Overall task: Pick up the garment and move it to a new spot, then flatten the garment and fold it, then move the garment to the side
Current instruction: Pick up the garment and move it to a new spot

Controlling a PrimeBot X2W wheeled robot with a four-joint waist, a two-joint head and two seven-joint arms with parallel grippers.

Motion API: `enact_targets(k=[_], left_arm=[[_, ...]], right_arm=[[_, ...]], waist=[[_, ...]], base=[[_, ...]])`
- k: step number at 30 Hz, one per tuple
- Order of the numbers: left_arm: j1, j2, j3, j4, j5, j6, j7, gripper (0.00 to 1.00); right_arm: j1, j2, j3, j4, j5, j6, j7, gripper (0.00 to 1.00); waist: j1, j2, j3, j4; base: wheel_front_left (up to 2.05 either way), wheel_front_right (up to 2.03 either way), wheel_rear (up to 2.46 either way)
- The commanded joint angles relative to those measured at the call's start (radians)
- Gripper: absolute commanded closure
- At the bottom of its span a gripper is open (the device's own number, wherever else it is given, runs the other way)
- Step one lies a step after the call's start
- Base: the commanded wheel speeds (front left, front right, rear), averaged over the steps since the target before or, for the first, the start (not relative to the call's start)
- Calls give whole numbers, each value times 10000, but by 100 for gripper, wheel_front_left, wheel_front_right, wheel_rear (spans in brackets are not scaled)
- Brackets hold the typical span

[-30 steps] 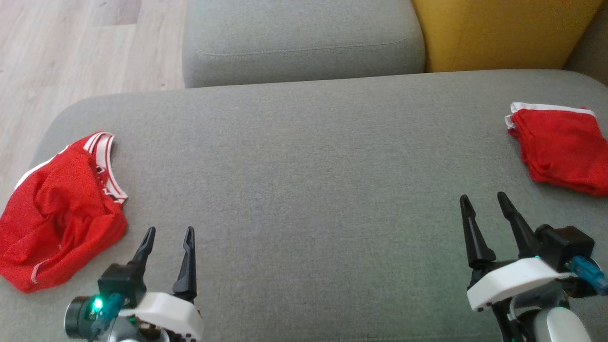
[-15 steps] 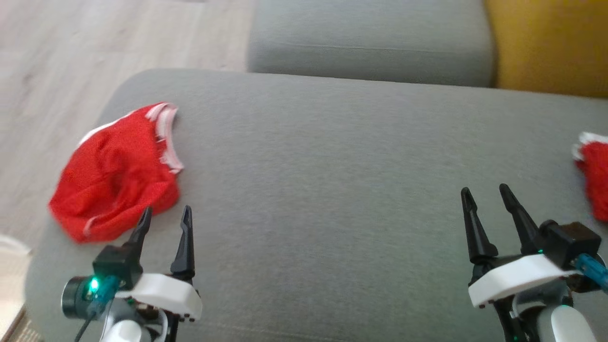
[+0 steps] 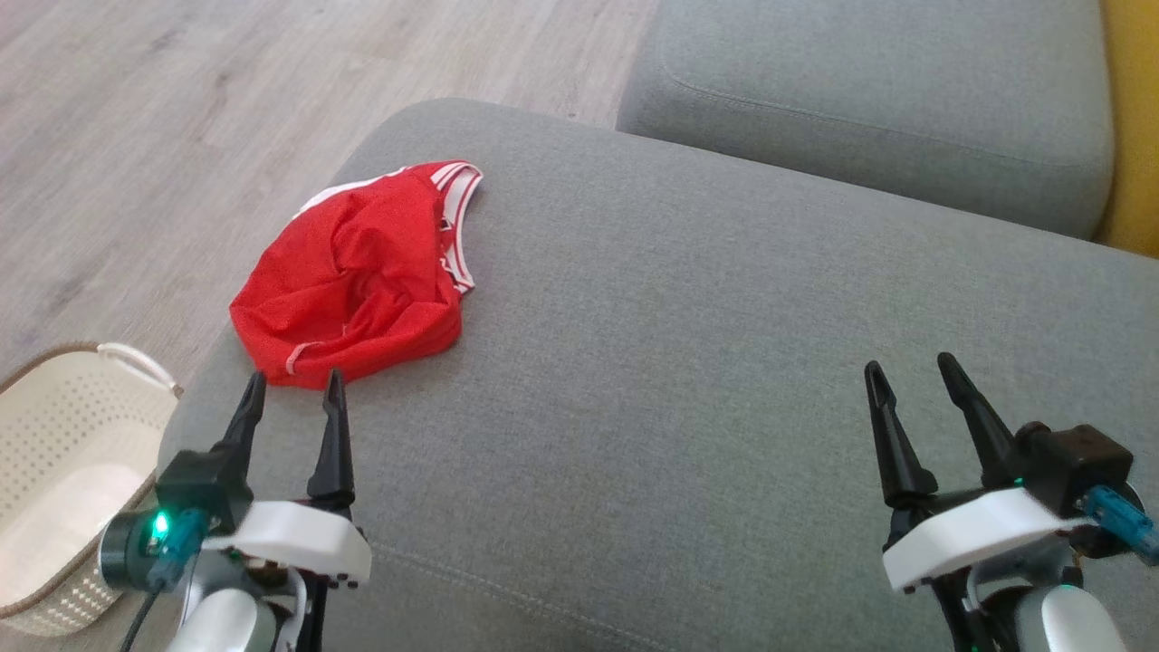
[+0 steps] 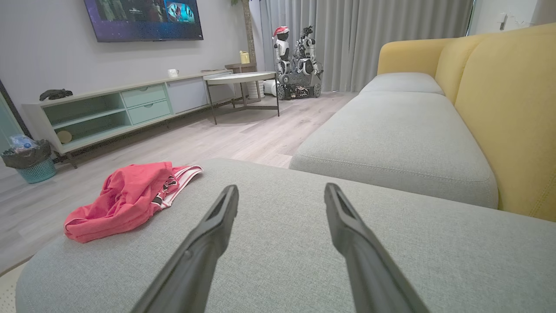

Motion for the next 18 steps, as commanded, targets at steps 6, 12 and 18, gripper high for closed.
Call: enact_targets(k=[6,12,18], left_arm=[[-648,135,404,-252,-24,-46,-171,0],[-685,138,380,-229,-14,-33,-196,0],[-887,159,361,-145,-1,-61,-211,0]], right_arm=[[-402,-42,248,-396,-27,-9,41,0],[-430,-40,223,-400,-63,-9,61,0],[-488,-58,197,-470,-126,-9,99,0]], waist=[[0,0,-1,100],[0,0,43,56],[0,0,164,15]], base=[[0,0,0],[0,0,0],[0,0,0]])
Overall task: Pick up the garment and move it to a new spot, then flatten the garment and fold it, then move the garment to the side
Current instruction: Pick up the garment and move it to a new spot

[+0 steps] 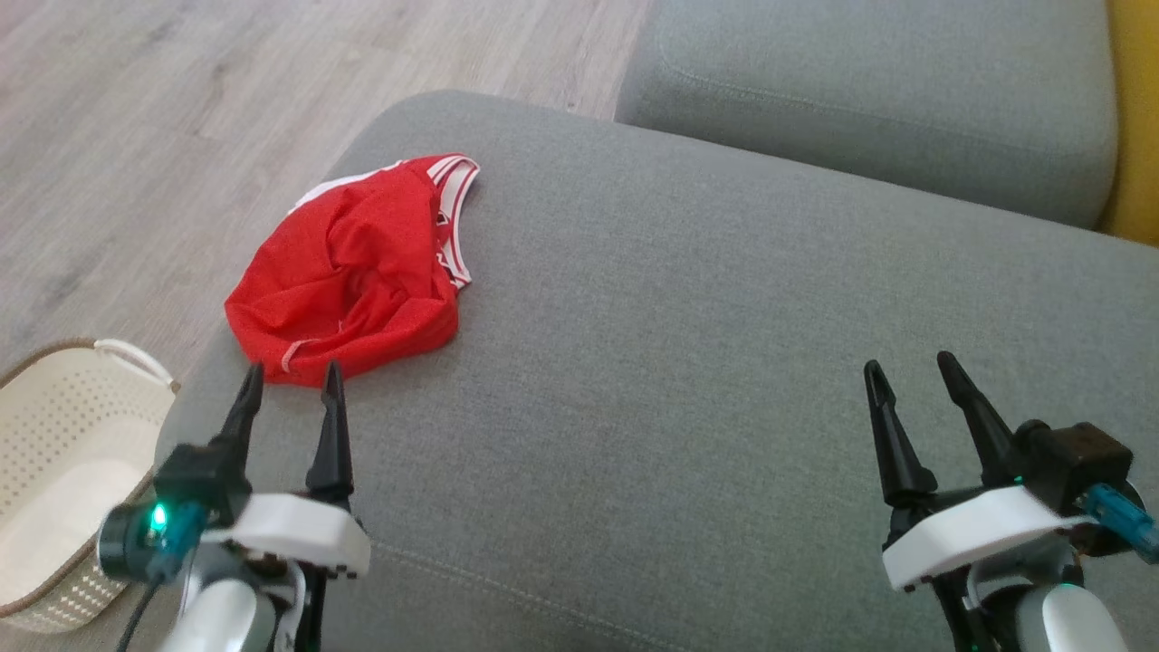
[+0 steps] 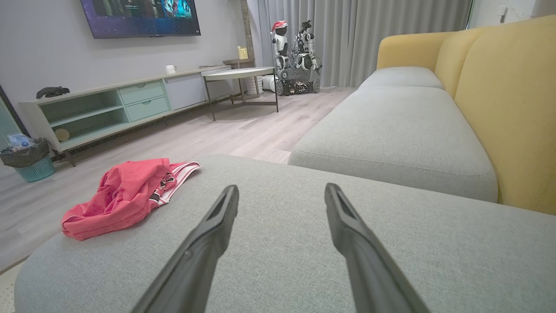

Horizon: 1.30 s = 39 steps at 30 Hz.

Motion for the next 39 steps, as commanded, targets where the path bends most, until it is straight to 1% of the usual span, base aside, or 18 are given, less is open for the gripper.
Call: enact_targets(k=[1,4,9,12,14,18,21,23,25,29,32,34,35,36,39], left_arm=[[-823,165,384,-235,-8,-73,-85,0],[-1175,157,501,-151,-59,-95,-100,0],[-2223,109,766,122,-207,-297,-138,0],[-3036,103,945,601,-349,-495,-150,0],[-3590,133,1047,1158,-462,-662,-139,0],[-4697,185,1193,2812,-753,-1152,-96,0],[-5402,194,1200,4404,-913,-1486,18,0],[-5821,175,1145,5486,-1021,-1784,165,0],[-6205,161,1110,6553,-1121,-1996,408,0],[-6838,75,1042,8431,-1365,-2379,1222,0],[-7205,-33,960,9450,-1469,-2595,1755,0],[-7311,-65,944,9701,-1500,-2672,1852,0],[-7408,-88,935,9895,-1528,-2762,1866,56],[-7485,-97,929,10070,-1545,-2823,1838,100],[-7658,-37,864,10320,-1433,-2835,1199,100]], right_arm=[[-511,-76,163,-428,-121,-9,23,0],[-657,-148,139,-593,-194,-9,128,0],[-1163,-368,62,-1057,-335,-9,414,0],[-1504,-525,-50,-1338,-437,-9,569,0],[-1701,-596,-95,-1508,-494,-9,670,0],[-2028,-735,-243,-1675,-522,-9,756,0],[-2176,-773,-296,-1721,-520,-9,774,0],[-2244,-791,-316,-1733,-510,-9,764,0],[-2290,-803,-339,-1743,-500,-9,758,0],[-2405,-861,-339,-1787,-485,-9,781,0],[-2430,-895,-396,-1824,-467,-9,791,0],[-2422,-895,-423,-1839,-463,-9,800,0],[-2416,-896,-442,-1852,-461,-9,805,0],[-2414,-899,-449,-1855,-462,-9,804,0],[-2399,-871,-509,-1830,-449,-9,760,0]], waist=[[0,0,64,-23],[0,0,414,-133],[0,0,1488,-557],[0,0,2153,-849],[0,0,2572,-1070],[0,0,3181,-1446],[0,0,3482,-1697],[0,0,3620,-1841],[0,0,3721,-1956],[0,0,3925,-2188],[0,0,4007,-2259],[0,0,4026,-2265],[0,0,4038,-2274],[0,0,4033,-2288],[0,0,3880,-2305]], base=[[0,0,0],[0,0,0],[0,0,0],[0,0,0],[0,0,0],[0,0,0],[0,0,0],[0,0,0],[0,0,0],[0,0,0],[0,0,0],[0,0,0],[0,0,0],[0,0,0],[0,0,0]])
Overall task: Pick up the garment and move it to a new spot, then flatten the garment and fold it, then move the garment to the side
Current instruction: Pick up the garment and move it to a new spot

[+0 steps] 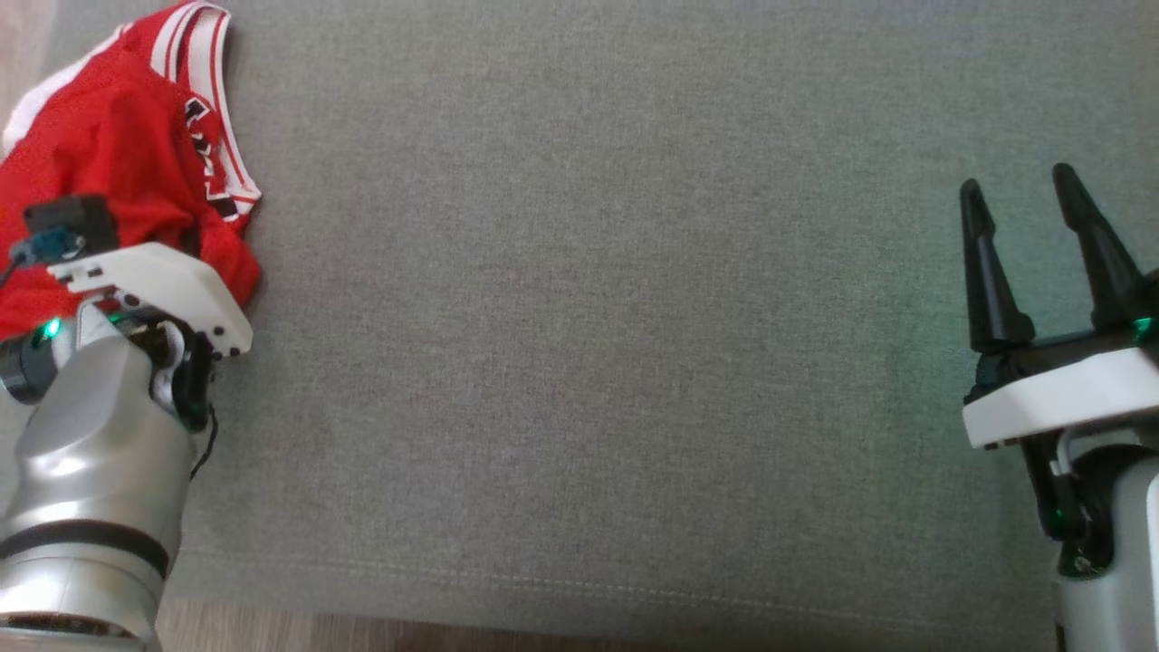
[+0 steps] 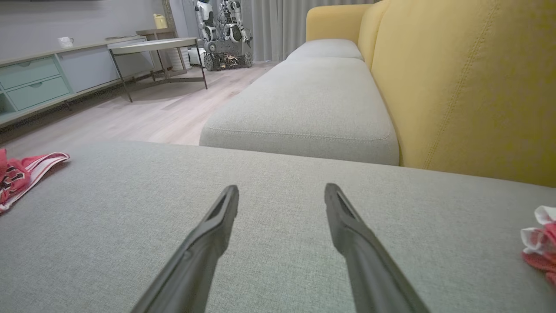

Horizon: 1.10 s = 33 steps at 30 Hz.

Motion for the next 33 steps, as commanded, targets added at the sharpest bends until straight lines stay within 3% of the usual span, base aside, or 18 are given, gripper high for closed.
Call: enact_targets(k=[1,7,16,23,28,33], left_arm=[[-192,458,189,-43,75,8,-400,100],[-217,753,295,-922,397,262,-1489,100],[2105,1232,936,-5874,1556,578,-1519,100],[4473,1412,796,-9103,1933,840,-1477,100],[5902,1374,590,-11304,2023,1367,-969,100],[6475,1203,-29,-12631,2185,1461,-410,100]], right_arm=[[-227,-33,110,-391,2,-9,-53,0],[-9,145,-46,-167,15,-9,-316,0],[655,486,-110,297,110,-9,-656,0],[1284,644,-80,465,184,-9,-740,0],[1604,710,-131,404,255,-9,-729,0],[1633,746,-121,292,298,-9,-688,0]], waist=[[-1,0,-147,4],[-1,0,-915,32],[-1,0,-2364,-141],[-1,0,-3265,-513],[-1,0,-3429,-838],[-1,0,-3307,-1280]], base=[[0,0,0],[0,0,0],[0,0,0],[0,0,0],[0,0,0],[0,0,0]])
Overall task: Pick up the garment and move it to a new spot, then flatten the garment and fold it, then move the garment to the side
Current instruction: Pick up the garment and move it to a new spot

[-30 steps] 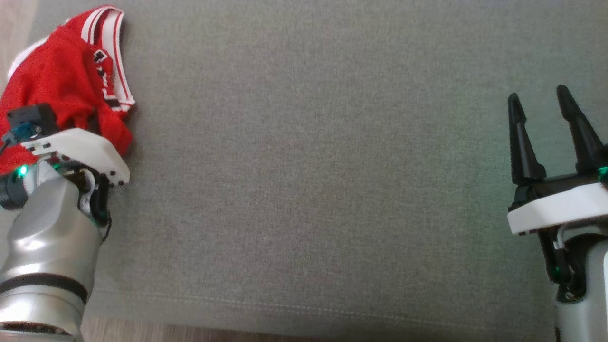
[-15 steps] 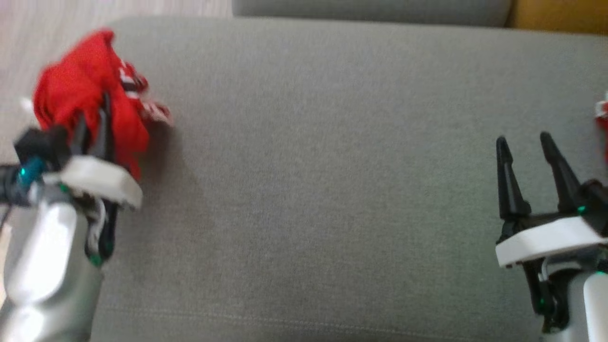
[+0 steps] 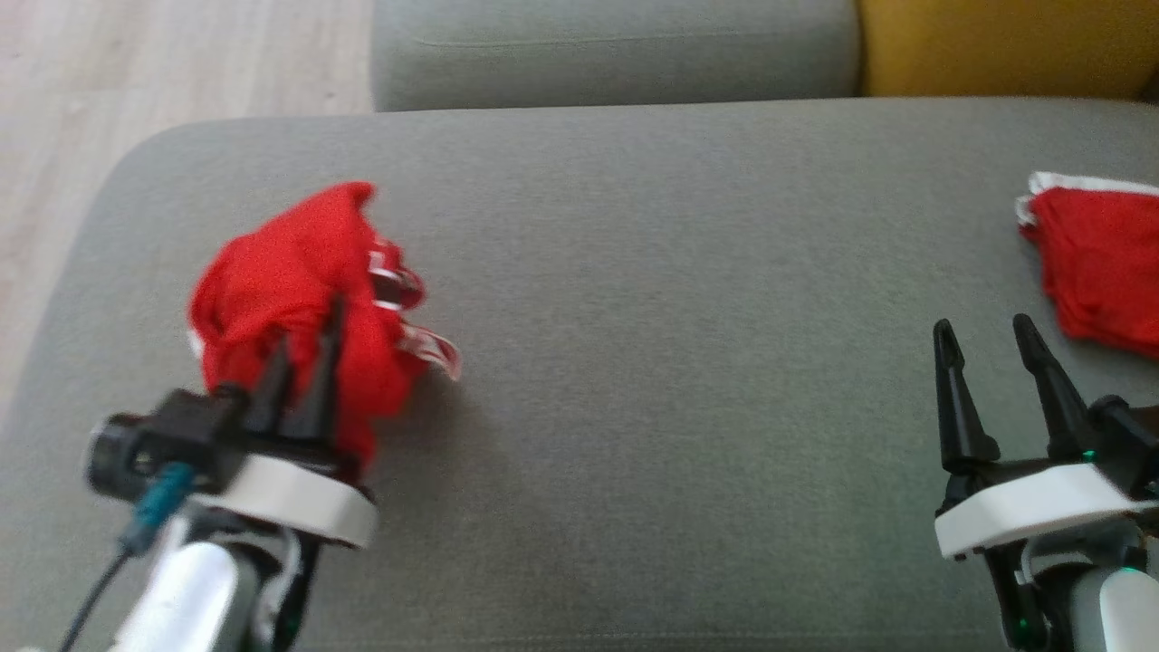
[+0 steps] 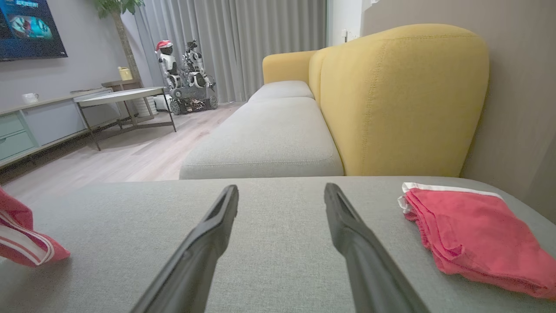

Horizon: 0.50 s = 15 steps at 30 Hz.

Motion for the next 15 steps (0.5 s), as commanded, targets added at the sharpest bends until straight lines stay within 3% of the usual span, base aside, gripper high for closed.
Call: enact_targets(k=[1,10,15], left_arm=[[-567,131,181,-508,97,-16,144,100],[-1719,-811,-1057,207,388,-427,381,100],[-3037,-1233,-1750,1538,634,-1067,411,100]], right_arm=[[-370,-63,233,-442,106,-7,-16,0],[-893,-35,717,-393,327,-7,-172,0],[-1112,-27,992,-29,646,-7,-502,0]], waist=[[1,-1,132,-302],[1,-1,835,-1844],[1,-1,1389,-3045]], base=[[0,0,0],[0,0,0],[0,0,0]])
